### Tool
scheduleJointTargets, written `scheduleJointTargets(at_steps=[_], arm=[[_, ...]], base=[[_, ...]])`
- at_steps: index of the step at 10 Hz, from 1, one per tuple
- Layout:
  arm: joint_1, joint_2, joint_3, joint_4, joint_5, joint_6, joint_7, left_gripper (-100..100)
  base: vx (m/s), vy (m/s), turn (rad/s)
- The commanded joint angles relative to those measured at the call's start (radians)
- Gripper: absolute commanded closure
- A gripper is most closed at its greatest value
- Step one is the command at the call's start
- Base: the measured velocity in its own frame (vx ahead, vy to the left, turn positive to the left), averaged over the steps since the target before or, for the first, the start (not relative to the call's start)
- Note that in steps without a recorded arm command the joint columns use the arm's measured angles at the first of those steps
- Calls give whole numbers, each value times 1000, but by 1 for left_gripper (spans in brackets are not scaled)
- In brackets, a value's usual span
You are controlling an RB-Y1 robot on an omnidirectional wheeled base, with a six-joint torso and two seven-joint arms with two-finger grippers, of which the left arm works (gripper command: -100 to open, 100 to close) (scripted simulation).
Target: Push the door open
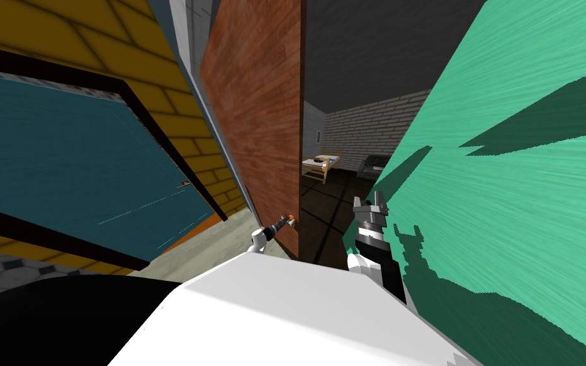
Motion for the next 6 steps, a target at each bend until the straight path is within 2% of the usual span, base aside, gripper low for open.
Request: scheduleJointTargets(at_steps=[1,4,5,6], arm=[[18,5,-5,28,-36,-39,-10,100],[18,5,-5,28,-36,-39,-10,100],[15,8,-8,34,-63,-66,-21,100],[15,8,-8,34,-63,-66,-21,100]], base=[[31,-14,-5],[7,-3,-1],[23,-7,-12],[20,-10,14]])
